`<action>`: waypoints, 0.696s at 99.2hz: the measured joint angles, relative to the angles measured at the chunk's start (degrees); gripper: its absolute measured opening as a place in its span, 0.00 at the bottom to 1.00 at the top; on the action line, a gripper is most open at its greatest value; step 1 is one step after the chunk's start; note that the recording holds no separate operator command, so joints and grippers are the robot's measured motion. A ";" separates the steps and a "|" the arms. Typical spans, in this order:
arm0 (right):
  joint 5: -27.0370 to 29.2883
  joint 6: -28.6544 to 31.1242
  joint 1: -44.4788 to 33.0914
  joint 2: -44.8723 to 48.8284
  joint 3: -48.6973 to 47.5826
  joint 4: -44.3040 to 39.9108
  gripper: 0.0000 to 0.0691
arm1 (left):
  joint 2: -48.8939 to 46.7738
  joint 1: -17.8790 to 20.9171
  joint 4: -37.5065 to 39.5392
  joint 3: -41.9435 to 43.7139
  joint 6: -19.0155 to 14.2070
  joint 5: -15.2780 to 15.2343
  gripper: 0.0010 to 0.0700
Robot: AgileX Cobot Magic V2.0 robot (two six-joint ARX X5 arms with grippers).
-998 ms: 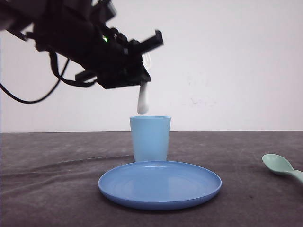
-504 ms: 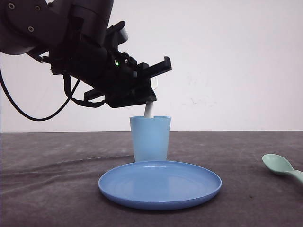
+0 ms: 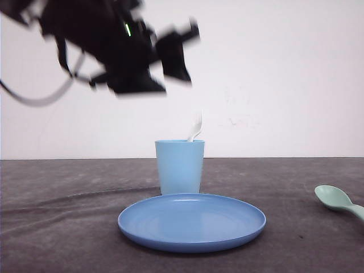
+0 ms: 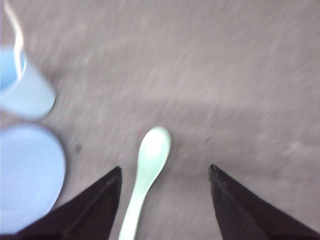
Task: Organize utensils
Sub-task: 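Open the left gripper and raise it away from the cup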
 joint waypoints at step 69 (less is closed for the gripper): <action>7.13 13.62 15.65 27.58 0.04 0.33 0.50 | -35.45 0.00 -47.43 0.00 0.00 -0.20 0.42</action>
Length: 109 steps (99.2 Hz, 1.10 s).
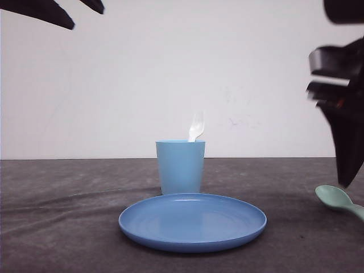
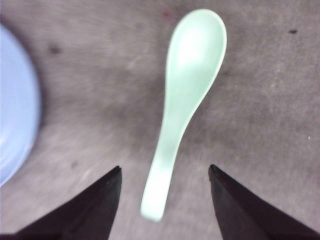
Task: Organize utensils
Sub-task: 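Open the left gripper and raise it away from the cup, then lower the right gripper onto the mint-green spoon and grasp it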
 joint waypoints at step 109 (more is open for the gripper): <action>9.07 5.73 4.35 9.53 0.26 6.14 0.09 | -1.84 -0.02 -6.16 0.00 -1.84 1.53 0.42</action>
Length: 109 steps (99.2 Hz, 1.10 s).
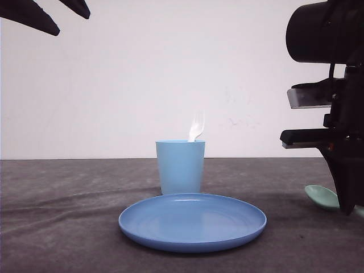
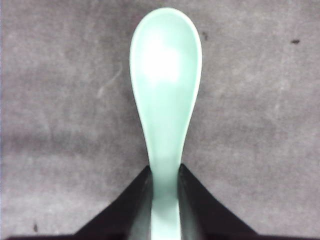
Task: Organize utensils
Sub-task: 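Lower the right gripper onto the mint-green spoon and grasp it, then carry the spoon over the cup and drop it in beside the fork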
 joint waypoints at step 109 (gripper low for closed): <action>1.18 -16.24 12.68 2.03 13.03 41.53 0.09 | 0.00 0.00 -0.37 0.00 -0.42 0.37 0.42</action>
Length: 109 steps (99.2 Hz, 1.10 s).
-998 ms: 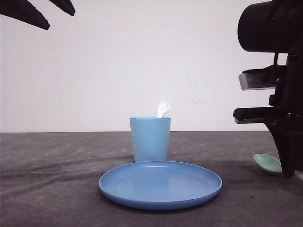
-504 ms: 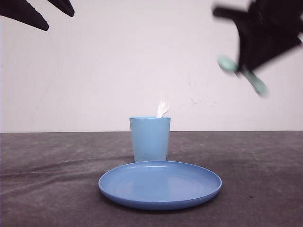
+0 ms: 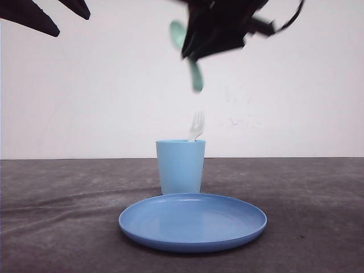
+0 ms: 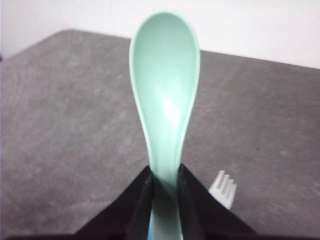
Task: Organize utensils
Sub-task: 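Carry the spoon over the cup and drop it in beside the fork, then open the right gripper and raise it above the cup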
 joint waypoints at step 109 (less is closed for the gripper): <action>-0.81 0.61 3.69 -4.44 -0.02 -7.89 0.51 | 0.00 0.00 -2.64 0.00 0.00 0.00 0.42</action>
